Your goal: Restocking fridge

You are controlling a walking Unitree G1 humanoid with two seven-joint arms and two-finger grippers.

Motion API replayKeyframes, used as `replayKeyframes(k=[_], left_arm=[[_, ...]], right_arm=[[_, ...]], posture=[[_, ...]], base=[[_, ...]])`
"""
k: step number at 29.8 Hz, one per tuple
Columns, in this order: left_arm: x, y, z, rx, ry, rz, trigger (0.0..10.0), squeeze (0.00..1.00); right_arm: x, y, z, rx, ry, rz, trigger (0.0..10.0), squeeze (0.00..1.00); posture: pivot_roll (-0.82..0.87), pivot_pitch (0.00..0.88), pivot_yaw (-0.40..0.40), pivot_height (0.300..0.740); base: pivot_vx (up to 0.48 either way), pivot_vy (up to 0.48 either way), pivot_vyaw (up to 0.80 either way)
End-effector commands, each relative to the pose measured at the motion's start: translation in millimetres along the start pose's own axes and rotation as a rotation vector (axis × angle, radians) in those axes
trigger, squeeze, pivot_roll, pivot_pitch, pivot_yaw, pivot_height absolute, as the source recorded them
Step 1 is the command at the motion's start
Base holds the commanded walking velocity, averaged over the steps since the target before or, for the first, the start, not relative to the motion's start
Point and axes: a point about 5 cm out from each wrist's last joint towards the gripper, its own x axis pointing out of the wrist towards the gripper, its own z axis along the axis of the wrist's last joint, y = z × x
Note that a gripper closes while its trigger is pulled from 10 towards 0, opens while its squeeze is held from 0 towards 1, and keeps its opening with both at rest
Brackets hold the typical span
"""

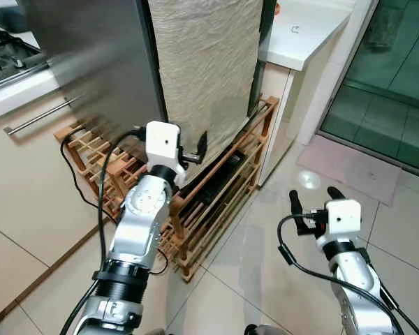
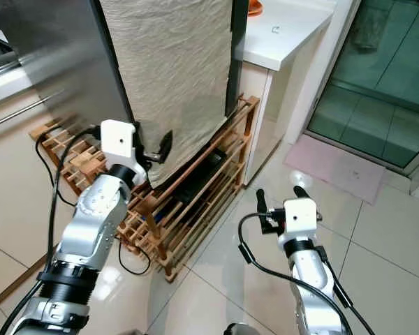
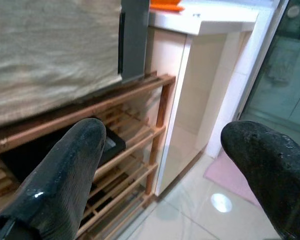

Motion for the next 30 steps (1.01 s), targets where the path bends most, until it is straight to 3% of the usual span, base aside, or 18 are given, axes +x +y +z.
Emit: replayKeyframes(k=[1,9,16,30], left_arm=[[2.7,1.2,1.6,0.013,-0.001,0.013,10.0,0.00],[4.6,10.8,7.6,0.008,-0.025,0.075,10.0,0.00],[-6.3,16.6,2.4,0.010,-0.004,0.095,10.0,0.00],[10.5,7.3,7.7,0.012,-0.011,0.037,10.0,0.00]], right_arm=[[-2.8,-1.1,-0.9,0.016,0.015,-0.010,10.0,0.00],[-8.1,-2.4,-0.4,0.011,0.045,-0.012,10.0,0.00],[-11.2,-2.4,-4.0,0.010,0.070,-0.013,10.0,0.00],[-10.0,-0.3,-3.4,0.008,0.084,-0.006,10.0,0.00]], posture=[[-0.10,0.010,0.021,0.740],[-0.10,0.018,0.023,0.740],[-0.09,0.024,0.019,0.740],[-0.10,0.022,0.018,0.740]], base=[[0.000,0.000,0.00],[0.000,0.000,0.00],[0.000,0.000,0.00],[0.000,0.000,0.00]])
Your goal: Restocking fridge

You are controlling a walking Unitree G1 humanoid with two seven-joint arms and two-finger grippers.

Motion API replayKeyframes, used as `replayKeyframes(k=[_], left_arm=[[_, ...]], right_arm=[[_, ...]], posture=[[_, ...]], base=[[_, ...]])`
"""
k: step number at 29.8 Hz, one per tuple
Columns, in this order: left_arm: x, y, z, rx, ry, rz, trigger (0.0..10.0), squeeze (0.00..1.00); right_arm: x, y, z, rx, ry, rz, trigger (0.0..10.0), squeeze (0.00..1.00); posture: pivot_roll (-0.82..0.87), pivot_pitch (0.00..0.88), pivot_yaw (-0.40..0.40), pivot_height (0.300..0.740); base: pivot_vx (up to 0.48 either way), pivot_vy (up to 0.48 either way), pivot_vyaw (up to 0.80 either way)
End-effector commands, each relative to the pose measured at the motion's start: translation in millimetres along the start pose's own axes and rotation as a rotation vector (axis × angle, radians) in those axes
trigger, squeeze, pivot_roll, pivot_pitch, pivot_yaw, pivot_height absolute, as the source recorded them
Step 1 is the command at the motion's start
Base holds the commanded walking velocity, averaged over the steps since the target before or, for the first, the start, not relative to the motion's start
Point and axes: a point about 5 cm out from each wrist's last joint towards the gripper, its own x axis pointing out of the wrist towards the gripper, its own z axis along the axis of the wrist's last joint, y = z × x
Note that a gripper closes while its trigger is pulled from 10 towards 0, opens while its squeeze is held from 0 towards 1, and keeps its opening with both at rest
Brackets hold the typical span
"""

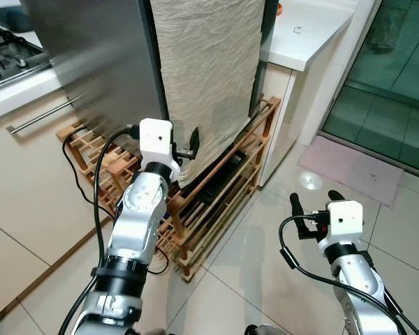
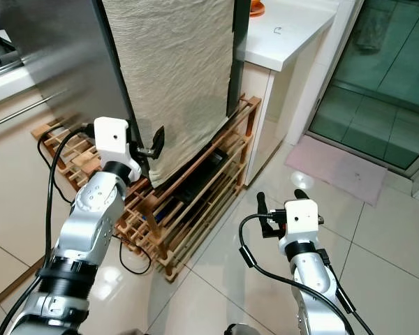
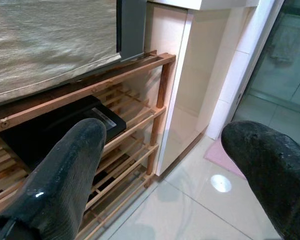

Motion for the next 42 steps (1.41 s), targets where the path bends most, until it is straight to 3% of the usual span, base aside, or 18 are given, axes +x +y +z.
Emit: replayKeyframes(k=[1,10,14,19,27,28,29,31,33,34,38,42], left_arm=[[3.2,-2.4,0.0,0.004,0.004,-0.019,10.0,0.00],[15.5,1.3,2.1,0.015,0.007,-0.023,10.0,0.00],[27.1,-5.7,3.7,0.036,0.012,-0.038,10.0,0.00],[38.7,-21.7,-1.1,0.043,0.063,-0.078,10.0,0.00],[40.8,-41.2,0.3,0.011,0.066,-0.174,10.0,0.00],[40.1,-58.3,2.0,-0.060,0.070,-0.278,10.0,0.00],[40.1,-58.3,2.0,-0.060,0.070,-0.278,10.0,0.00],[37.1,-74.3,5.1,-0.138,0.079,-0.389,10.0,0.00],[37.1,-74.3,5.1,-0.138,0.079,-0.389,10.0,0.00],[34.4,-82.2,10.0,-0.154,0.066,-0.450,10.0,0.00],[35.0,-81.0,12.7,-0.113,0.049,-0.437,10.0,0.00],[37.7,-66.8,17.2,-0.063,-0.003,-0.352,10.0,0.00]], right_arm=[[-0.3,0.6,3.5,-0.003,-0.005,0.000,10.0,0.00],[-2.1,-0.3,2.9,-0.004,0.000,-0.004,10.0,0.00],[-1.9,-0.3,2.5,-0.004,0.004,0.000,10.0,0.00],[-1.1,1.8,0.9,-0.002,0.005,0.002,10.0,0.00],[-1.4,5.0,-4.4,-0.001,0.015,0.002,10.0,0.00],[-1.7,3.4,-8.6,-0.001,0.025,0.000,10.0,0.00],[-1.7,3.4,-8.6,-0.001,0.025,0.000,10.0,0.00],[-2.3,-1.2,-14.5,-0.001,0.038,-0.002,10.0,0.00],[-2.3,-1.2,-14.5,-0.001,0.038,-0.002,10.0,0.00],[-3.9,-4.2,-20.7,-0.001,0.050,-0.003,10.0,0.00],[-6.2,-5.3,-29.0,0.000,0.067,-0.003,10.0,0.00],[-4.7,-6.7,-36.0,0.001,0.084,-0.005,10.0,0.00]], posture=[[-0.10,0.022,0.018,0.740],[-0.11,0.025,0.017,0.740],[-0.11,0.028,0.014,0.740],[-0.12,0.028,0.016,0.740],[-0.12,0.033,0.017,0.740],[-0.12,0.035,0.016,0.740],[-0.12,0.035,0.016,0.740],[-0.12,0.035,0.016,0.740],[-0.12,0.035,0.016,0.740],[-0.12,0.036,0.016,0.740],[-0.12,0.035,0.019,0.740],[-0.12,0.032,0.022,0.740]], base=[[0.000,0.000,0.00],[0.000,0.000,0.00],[0.000,0.000,0.00],[0.000,0.000,0.00],[0.000,0.000,0.00],[0.000,0.000,0.00],[0.000,0.000,0.00],[0.000,0.000,0.00],[0.000,0.000,0.00],[0.000,0.000,0.00],[0.000,0.000,0.00],[0.000,0.000,0.00]])
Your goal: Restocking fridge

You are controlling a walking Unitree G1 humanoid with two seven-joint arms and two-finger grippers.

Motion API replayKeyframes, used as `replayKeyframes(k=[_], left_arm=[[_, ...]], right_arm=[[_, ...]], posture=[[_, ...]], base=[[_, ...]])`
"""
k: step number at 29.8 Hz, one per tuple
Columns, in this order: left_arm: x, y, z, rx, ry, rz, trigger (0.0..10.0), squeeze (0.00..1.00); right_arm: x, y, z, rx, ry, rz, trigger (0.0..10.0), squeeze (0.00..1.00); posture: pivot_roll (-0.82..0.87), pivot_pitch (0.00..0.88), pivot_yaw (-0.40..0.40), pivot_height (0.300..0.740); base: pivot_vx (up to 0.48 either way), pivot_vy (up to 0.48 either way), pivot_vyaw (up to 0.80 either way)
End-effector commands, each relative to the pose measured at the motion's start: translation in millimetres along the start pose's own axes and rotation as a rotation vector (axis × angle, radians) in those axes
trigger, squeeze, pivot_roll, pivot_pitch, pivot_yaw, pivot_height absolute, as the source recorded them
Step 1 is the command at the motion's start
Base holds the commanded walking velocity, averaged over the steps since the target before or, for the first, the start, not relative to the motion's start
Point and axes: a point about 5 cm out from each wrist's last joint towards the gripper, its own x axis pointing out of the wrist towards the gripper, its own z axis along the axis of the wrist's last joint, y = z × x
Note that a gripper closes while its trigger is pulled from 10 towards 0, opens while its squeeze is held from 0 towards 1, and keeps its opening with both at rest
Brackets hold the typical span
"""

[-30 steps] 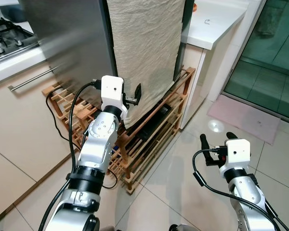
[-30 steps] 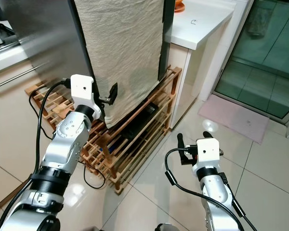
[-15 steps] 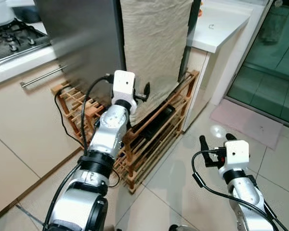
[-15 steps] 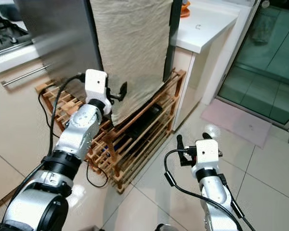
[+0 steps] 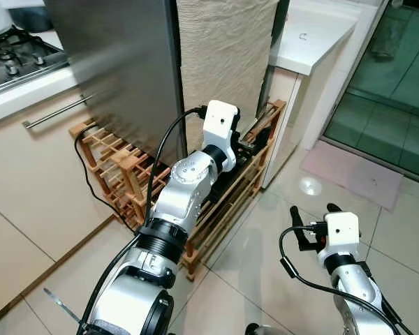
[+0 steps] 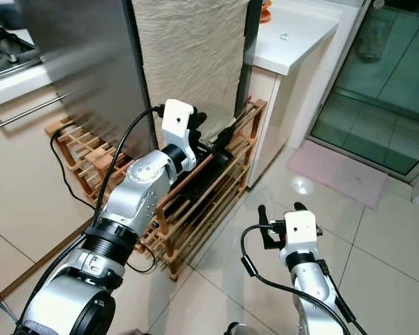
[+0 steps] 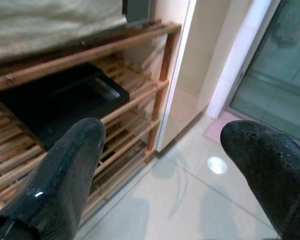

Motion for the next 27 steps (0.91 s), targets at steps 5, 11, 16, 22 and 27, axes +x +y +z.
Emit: replayKeyframes(k=[5,11,16,22,27], left_arm=[[-10.9,12.9,10.7,0.039,-0.051,0.054,10.0,0.00],[-45.4,30.4,-7.4,0.125,-0.017,0.111,10.0,0.00],[-78.9,44.9,-28.6,0.155,0.016,0.222,10.0,0.00],[-87.2,45.3,-35.8,0.141,0.039,0.278,10.0,0.00],[-72.2,43.5,-31.0,0.129,0.018,0.270,10.0,0.00]], right_arm=[[5.4,-5.1,-3.2,0.001,-0.003,-0.003,10.0,0.00],[7.4,-8.7,-10.7,0.003,0.012,-0.008,10.0,0.00],[8.8,-9.3,-13.9,0.005,0.013,-0.006,10.0,0.00],[11.0,-5.9,-12.6,0.004,-0.002,0.010,10.0,0.00],[12.8,-3.8,-10.5,0.002,-0.019,0.017,10.0,0.00]], posture=[[-0.12,0.028,0.029,0.740],[-0.10,0.029,0.030,0.740],[-0.09,0.027,0.030,0.740],[-0.07,0.024,0.016,0.740],[-0.08,0.020,0.016,0.740]], base=[[0.000,0.000,0.00],[0.000,0.000,0.00],[0.000,0.000,0.00],[0.000,0.000,0.00],[0.000,0.000,0.00]])
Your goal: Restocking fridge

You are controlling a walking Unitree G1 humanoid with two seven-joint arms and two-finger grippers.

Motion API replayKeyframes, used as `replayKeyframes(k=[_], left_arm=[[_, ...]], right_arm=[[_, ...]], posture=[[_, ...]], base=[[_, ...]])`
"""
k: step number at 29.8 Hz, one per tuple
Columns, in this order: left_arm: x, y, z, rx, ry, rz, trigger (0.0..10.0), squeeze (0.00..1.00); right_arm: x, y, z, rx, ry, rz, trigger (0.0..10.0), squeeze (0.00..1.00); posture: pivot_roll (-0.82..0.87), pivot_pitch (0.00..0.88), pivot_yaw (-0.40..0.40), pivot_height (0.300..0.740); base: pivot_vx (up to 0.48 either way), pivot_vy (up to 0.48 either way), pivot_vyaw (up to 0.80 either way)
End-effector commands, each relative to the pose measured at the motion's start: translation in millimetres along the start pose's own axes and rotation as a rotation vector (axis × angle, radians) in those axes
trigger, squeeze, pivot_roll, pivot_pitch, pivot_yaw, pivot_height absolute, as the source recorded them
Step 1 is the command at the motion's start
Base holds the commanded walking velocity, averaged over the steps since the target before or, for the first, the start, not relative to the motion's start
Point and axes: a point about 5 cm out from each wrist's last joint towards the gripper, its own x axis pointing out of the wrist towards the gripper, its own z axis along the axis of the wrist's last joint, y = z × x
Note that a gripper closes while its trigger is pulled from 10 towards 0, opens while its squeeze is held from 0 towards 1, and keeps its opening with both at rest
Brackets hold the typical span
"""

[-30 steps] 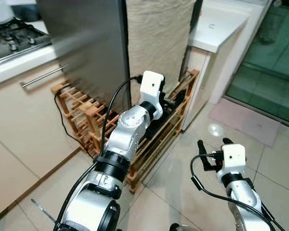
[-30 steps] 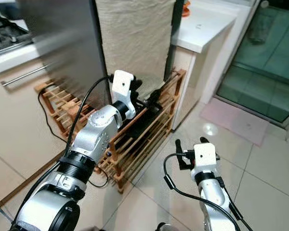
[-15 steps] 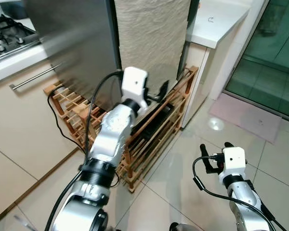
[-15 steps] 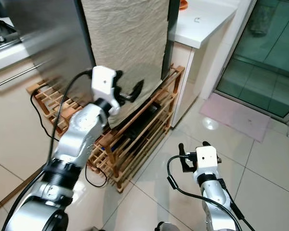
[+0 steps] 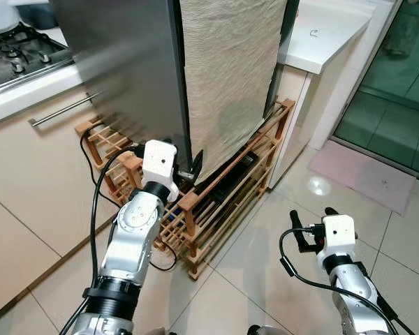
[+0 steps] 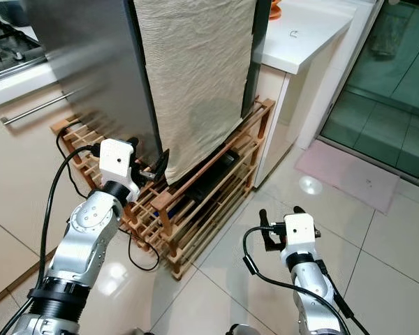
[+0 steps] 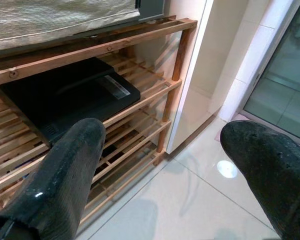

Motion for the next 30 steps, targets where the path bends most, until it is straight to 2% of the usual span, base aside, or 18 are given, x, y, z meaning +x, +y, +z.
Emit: replayKeyframes(k=[1,12,22,27,30], left_arm=[[5.1,-0.4,3.1,0.007,-0.010,0.003,10.0,0.00],[29.3,-9.0,17.4,0.008,-0.048,0.019,10.0,0.00],[43.3,-16.6,18.8,0.025,-0.038,0.006,10.0,0.00],[49.1,-16.7,19.7,0.027,-0.029,0.018,10.0,0.00],[52.4,-10.1,22.6,0.043,-0.031,0.054,10.0,0.00]], right_arm=[[1.1,-0.1,1.5,0.006,-0.014,0.001,10.0,0.00],[-2.3,-2.2,1.9,0.005,-0.026,-0.011,10.0,0.00],[-2.0,1.0,1.4,0.005,-0.026,-0.010,10.0,0.00],[-2.0,2.5,1.3,0.006,-0.025,-0.009,10.0,0.00],[-2.9,2.3,2.1,0.005,-0.028,-0.012,10.0,0.00]], posture=[[-0.08,0.020,0.016,0.740],[-0.11,0.029,0.021,0.740],[-0.11,0.030,0.022,0.740],[-0.12,0.033,0.023,0.740],[-0.12,0.034,0.024,0.740]], base=[[0.000,0.000,0.00],[0.000,0.000,0.00],[0.000,0.000,0.00],[0.000,0.000,0.00],[0.000,0.000,0.00]])
